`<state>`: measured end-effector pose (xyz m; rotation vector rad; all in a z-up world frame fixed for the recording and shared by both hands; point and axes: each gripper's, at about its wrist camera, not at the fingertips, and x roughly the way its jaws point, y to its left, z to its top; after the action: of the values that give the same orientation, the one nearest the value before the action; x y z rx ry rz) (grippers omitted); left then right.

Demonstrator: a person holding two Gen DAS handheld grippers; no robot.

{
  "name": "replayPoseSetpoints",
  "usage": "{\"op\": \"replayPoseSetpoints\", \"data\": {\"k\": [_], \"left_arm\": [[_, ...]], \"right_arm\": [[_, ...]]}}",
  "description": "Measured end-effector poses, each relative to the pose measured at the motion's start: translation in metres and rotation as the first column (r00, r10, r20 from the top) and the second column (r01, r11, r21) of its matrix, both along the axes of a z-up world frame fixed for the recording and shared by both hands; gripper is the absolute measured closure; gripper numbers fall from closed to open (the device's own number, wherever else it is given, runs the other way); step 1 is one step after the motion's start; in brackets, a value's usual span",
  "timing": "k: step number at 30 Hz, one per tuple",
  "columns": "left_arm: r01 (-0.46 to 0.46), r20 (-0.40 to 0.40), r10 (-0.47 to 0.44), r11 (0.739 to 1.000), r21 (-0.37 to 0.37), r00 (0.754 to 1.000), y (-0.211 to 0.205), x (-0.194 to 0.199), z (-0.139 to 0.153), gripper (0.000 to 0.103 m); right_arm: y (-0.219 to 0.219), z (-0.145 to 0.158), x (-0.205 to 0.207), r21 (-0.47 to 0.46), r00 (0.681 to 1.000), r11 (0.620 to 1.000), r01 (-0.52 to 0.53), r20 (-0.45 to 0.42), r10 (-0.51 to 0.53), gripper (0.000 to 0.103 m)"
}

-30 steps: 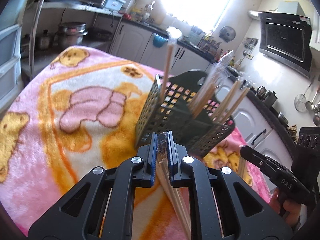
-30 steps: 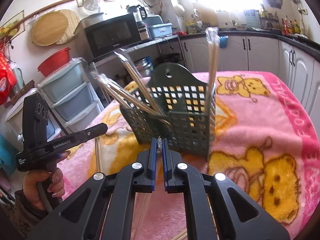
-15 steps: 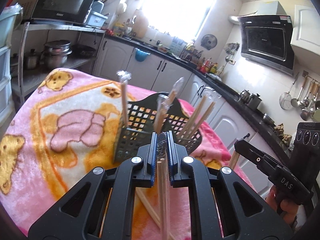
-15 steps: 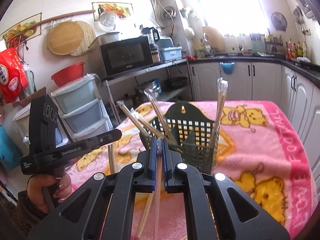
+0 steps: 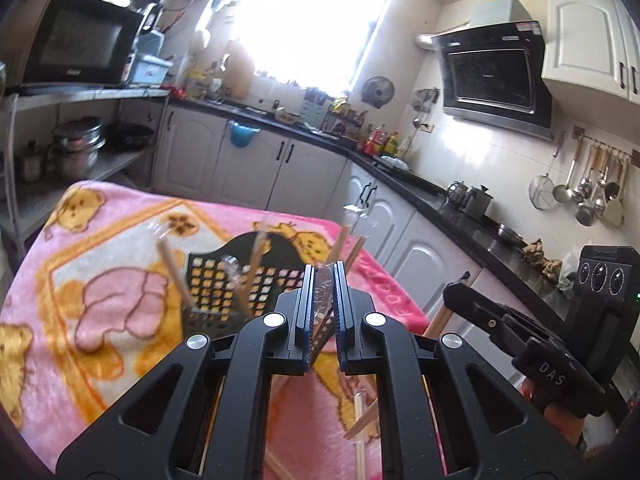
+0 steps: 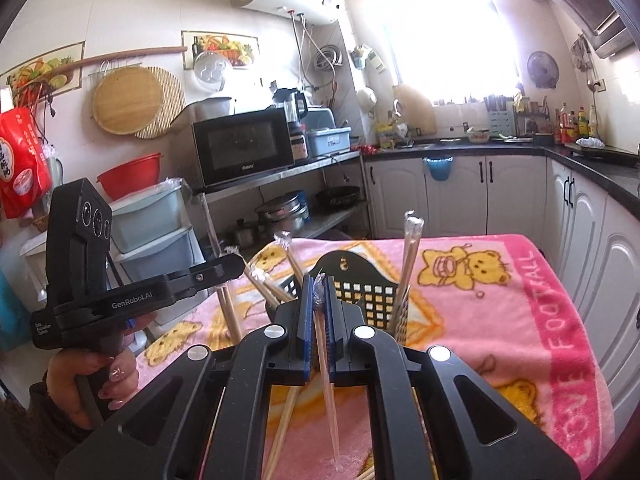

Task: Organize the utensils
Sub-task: 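Raise the left tool's chopstick over the caddy while the right tool carries its own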

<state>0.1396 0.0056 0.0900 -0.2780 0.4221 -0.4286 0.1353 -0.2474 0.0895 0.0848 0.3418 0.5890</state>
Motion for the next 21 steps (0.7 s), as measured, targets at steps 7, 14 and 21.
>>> {"op": "replayPoseSetpoints", "data": {"k": [7,14,21], "left_arm": [[0.039,0.044,-0.040,0.999,0.010,0.998,-0.017,0.007,0.019,0.098],[0.069,0.087,-0.070,0.998,0.012,0.994,-0.032,0.016,0.038,0.098],[0.071,0.114,-0.073,0.997,0.019,0.991,-0.039,0.026,0.051,0.098]], "right_arm": [[-0.009,0.004,-0.001,0.015,1.000,1.000,0.022,0.018,-0.023,0.098],[-0.016,0.008,-0.003,0.030,0.999,0.999,0.037,0.033,-0.038,0.098],[-0.020,0.016,-0.003,0.039,0.997,0.998,0.043,0.059,-0.045,0.098]]}}
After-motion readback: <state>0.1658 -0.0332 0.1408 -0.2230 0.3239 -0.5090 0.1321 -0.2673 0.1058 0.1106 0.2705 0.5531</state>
